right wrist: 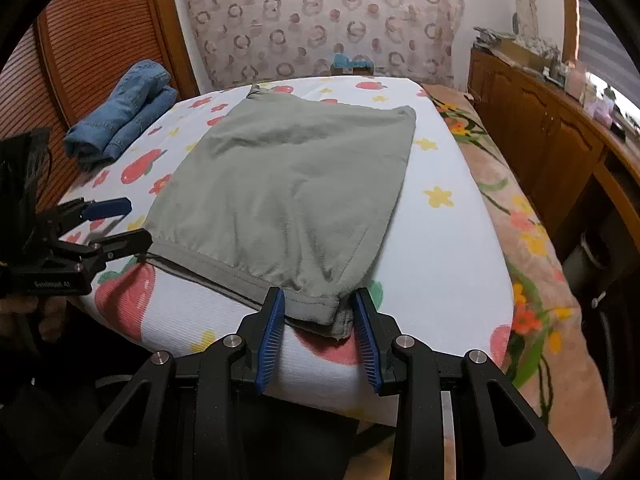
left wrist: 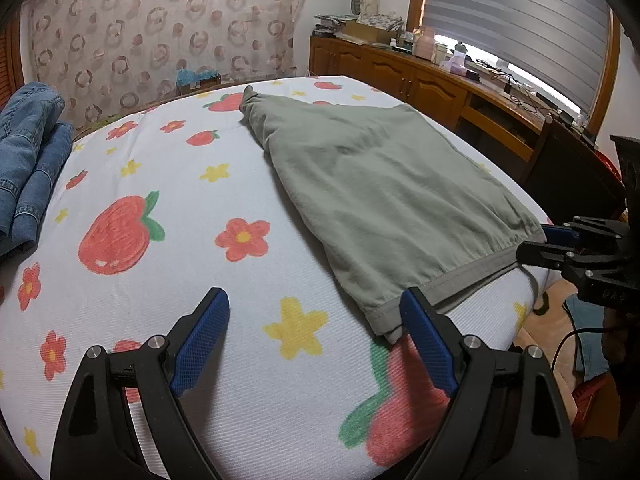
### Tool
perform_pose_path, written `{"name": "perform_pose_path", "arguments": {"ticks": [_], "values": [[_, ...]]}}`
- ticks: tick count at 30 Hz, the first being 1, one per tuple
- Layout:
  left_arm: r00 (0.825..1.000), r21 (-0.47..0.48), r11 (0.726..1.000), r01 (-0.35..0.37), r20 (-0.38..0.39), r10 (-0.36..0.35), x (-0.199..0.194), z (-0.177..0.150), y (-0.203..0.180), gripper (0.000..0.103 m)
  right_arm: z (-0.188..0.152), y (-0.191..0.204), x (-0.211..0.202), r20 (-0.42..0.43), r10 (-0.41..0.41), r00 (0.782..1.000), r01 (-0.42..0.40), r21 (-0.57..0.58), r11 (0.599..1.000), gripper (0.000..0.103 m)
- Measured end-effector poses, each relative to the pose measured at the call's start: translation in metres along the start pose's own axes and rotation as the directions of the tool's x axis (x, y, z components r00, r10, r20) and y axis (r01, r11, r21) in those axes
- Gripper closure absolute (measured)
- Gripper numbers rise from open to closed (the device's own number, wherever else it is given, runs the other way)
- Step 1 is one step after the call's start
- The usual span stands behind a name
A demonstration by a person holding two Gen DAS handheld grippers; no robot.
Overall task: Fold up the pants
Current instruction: 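Close the right gripper on the hem band while the left gripper grasps beside it, then lift the hem with both grippers and carry it over toward the collar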
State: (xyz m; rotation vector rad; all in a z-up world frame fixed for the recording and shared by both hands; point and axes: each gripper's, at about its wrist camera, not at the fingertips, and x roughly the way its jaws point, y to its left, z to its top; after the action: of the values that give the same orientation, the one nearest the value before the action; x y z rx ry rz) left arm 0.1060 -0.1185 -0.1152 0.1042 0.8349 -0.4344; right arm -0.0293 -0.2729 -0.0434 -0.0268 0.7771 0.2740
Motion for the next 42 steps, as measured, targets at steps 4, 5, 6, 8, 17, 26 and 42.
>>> {"name": "perform_pose_path", "arguments": {"ticks": [4, 5, 6, 8, 17, 26, 42], "values": [[1.0, 0.0, 1.0, -0.002, -0.004, 0.002, 0.0, 0.0, 0.0, 0.015, -0.002, 0.0, 0.0, -0.001, 0.003, 1.0, -0.003, -0.014, 1.0, 0.066], [1.0, 0.0, 1.0, -0.002, -0.003, 0.002, 0.0, 0.0, 0.0, 0.015, -0.002, 0.0, 0.0, 0.0, 0.003, 1.0, -0.003, -0.015, 1.0, 0.066], [1.0, 0.003, 1.0, -0.003, -0.004, 0.003, 0.0, 0.001, -0.001, 0.015, -0.003, 0.0, 0.0, 0.001, 0.0, 1.0, 0.0, -0.02, 1.0, 0.066], [1.0, 0.01, 1.0, 0.002, -0.004, -0.002, -0.001, 0.001, -0.002, 0.015, -0.003, 0.002, 0.0, 0.004, -0.006, 1.0, 0.006, -0.023, 1.0, 0.066], [0.997, 0.032, 0.997, 0.071, 0.019, -0.072, -0.007, 0.01, -0.013, 0.026, -0.007, 0.003, -0.001, 0.019, -0.014, 1.0, 0.014, -0.032, 0.999, 0.066], [0.991, 0.006, 0.991, 0.136, -0.012, -0.136, -0.003, 0.003, -0.015, 0.053, -0.01, 0.0, -0.003, 0.037, 0.0, 0.999, 0.001, -0.025, 1.0, 0.066], [0.989, 0.022, 0.989, 0.148, -0.006, -0.148, -0.006, -0.003, -0.025, 0.069, -0.01, -0.001, -0.001, 0.038, 0.03, 0.999, -0.03, -0.014, 0.999, 0.088]]}}
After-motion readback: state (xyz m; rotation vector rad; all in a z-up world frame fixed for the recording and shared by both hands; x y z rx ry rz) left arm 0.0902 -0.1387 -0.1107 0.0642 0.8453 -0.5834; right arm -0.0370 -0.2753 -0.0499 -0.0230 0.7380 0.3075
